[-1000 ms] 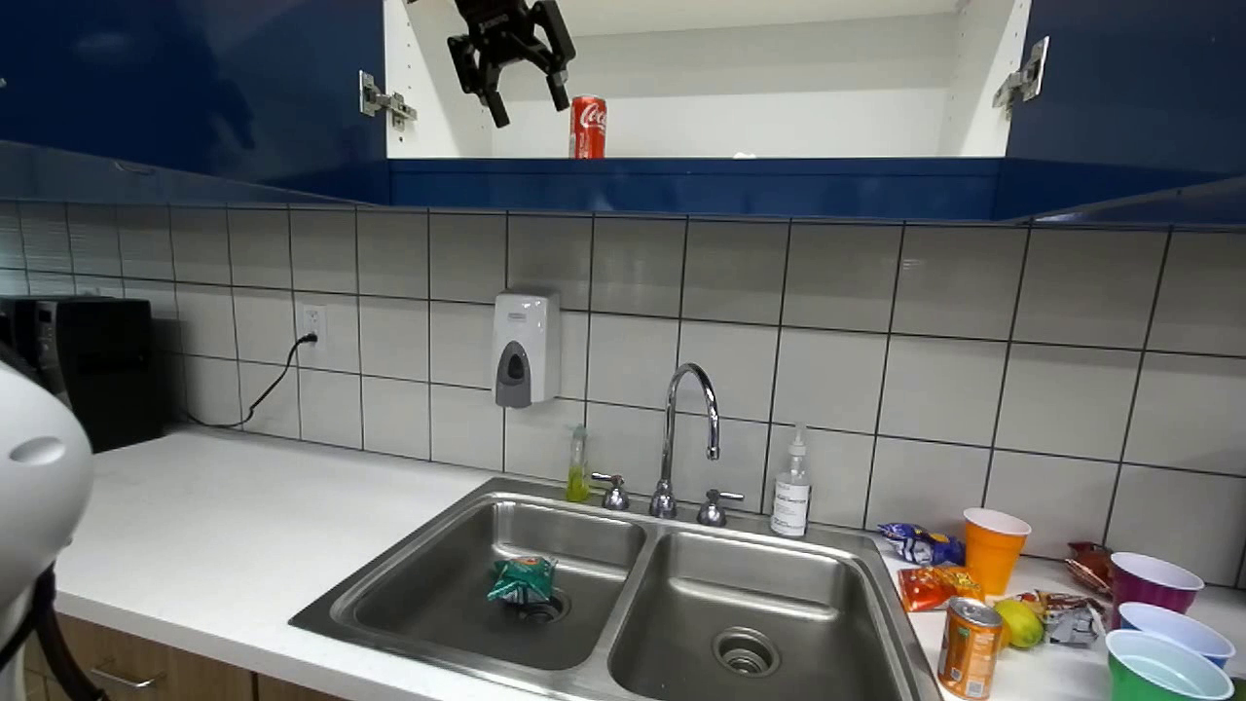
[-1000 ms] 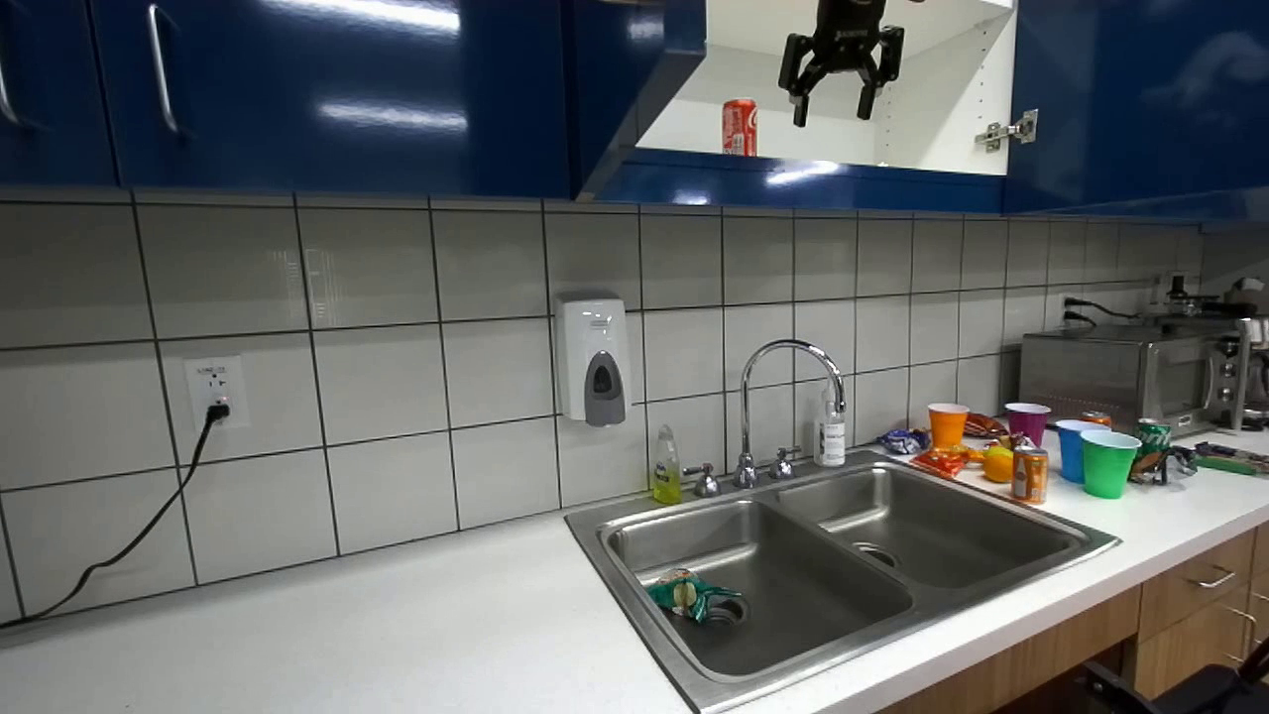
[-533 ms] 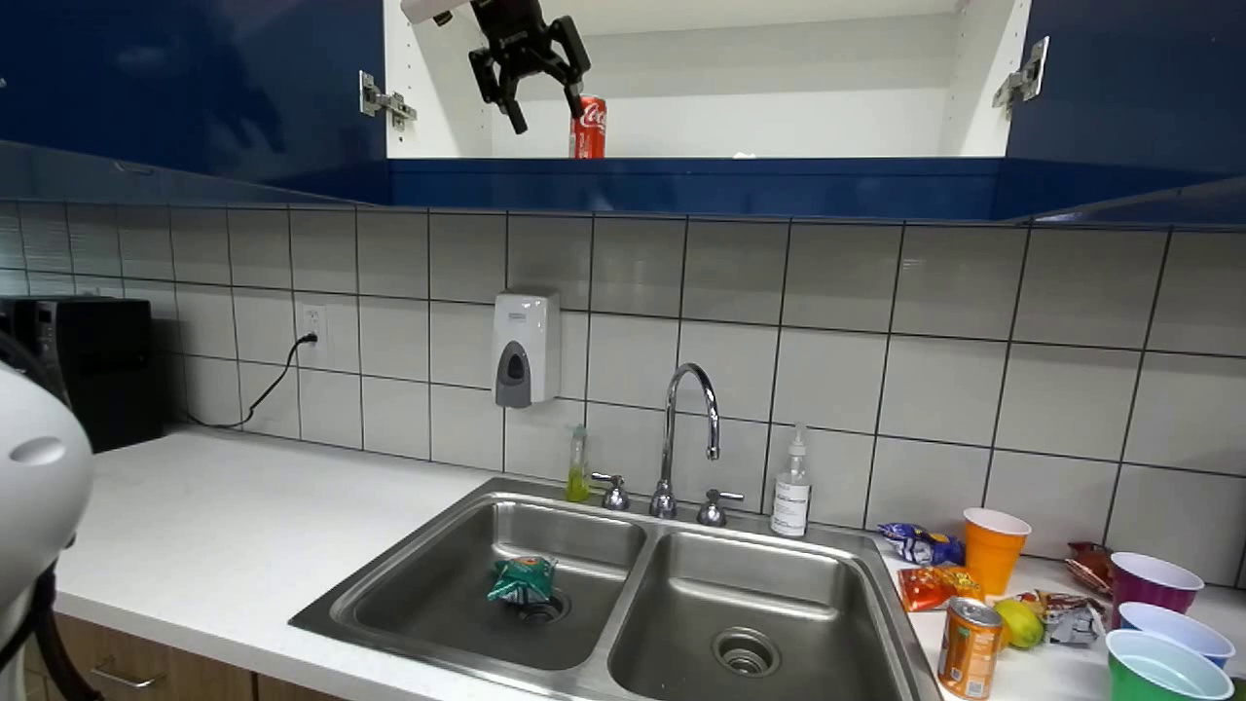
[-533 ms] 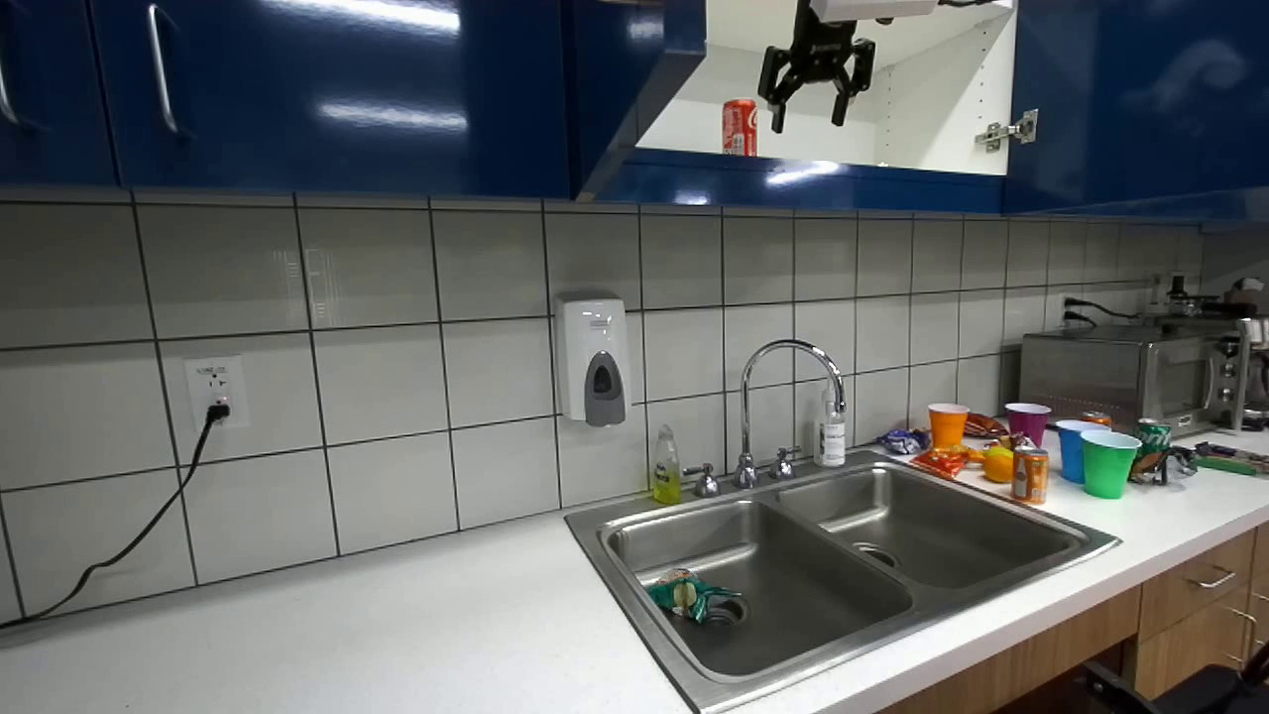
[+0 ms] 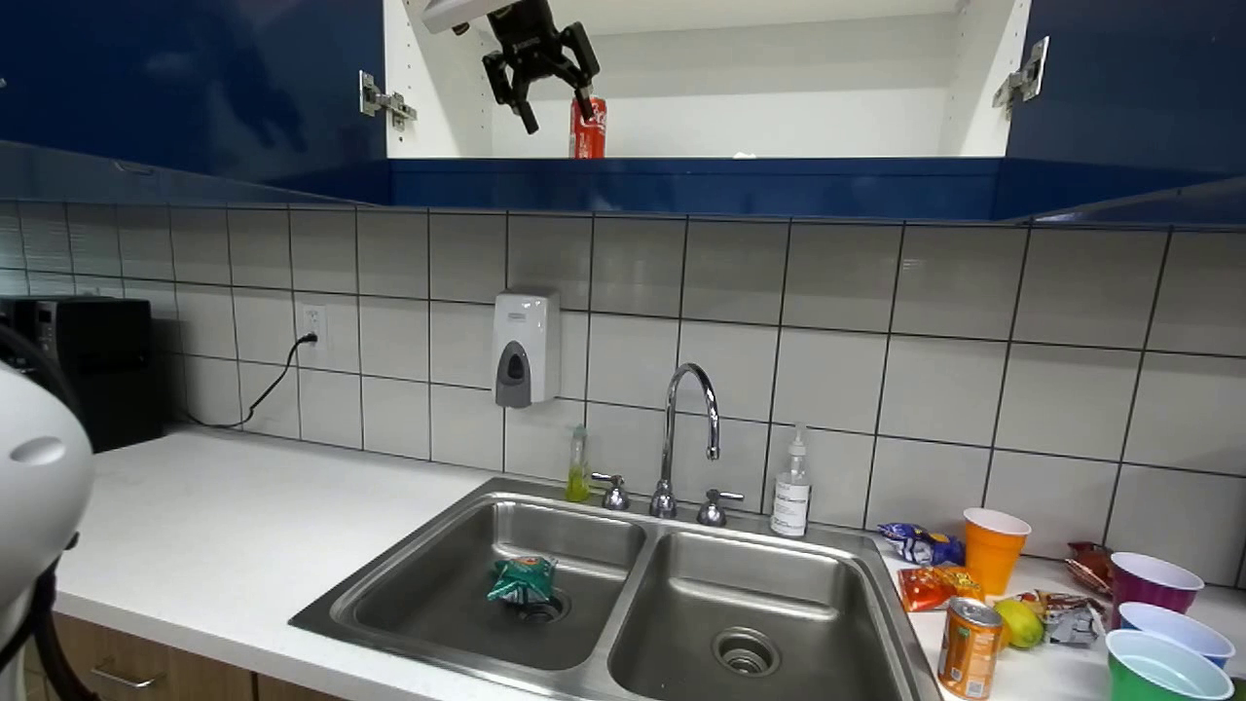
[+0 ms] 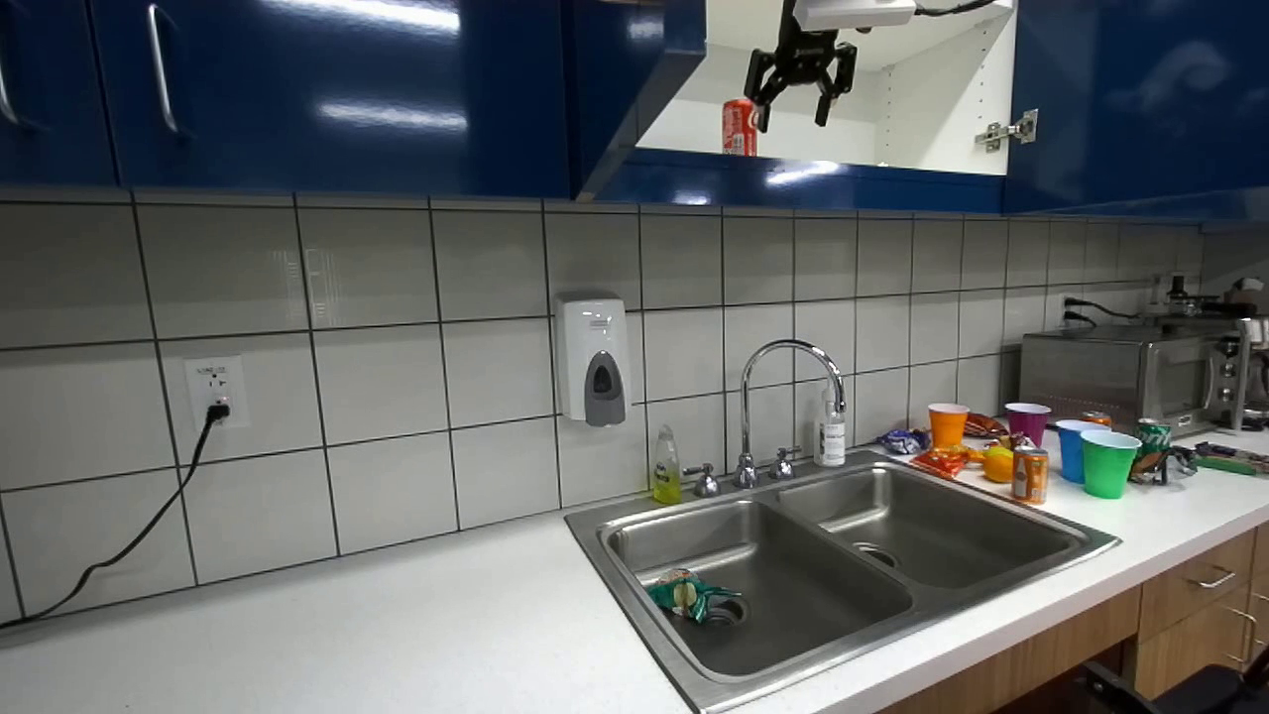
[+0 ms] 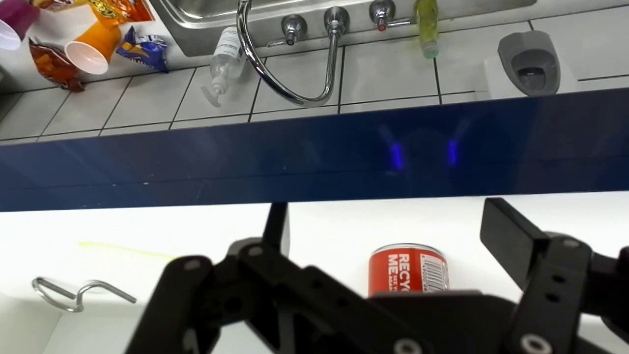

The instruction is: Remove the red can from the upper cabinet and put it in the sink on the left.

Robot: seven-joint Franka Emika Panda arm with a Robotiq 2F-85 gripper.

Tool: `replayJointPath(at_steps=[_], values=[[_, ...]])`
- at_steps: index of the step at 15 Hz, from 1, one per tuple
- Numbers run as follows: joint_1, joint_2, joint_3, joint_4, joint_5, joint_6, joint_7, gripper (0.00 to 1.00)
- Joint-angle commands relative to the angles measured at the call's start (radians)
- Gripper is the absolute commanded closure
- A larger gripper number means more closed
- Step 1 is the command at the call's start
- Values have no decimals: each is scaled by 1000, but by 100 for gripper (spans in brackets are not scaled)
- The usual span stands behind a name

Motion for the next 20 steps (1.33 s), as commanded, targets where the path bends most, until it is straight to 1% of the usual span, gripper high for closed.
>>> replayJointPath(at_steps=[1, 9, 17, 20], values=[[1, 66, 1, 91, -21, -5, -4, 0], [16, 167, 1, 224, -28, -23, 3, 0], [32, 243, -5, 325, -32, -35, 5, 0], [22, 266, 3, 350, -29, -37, 5, 0]])
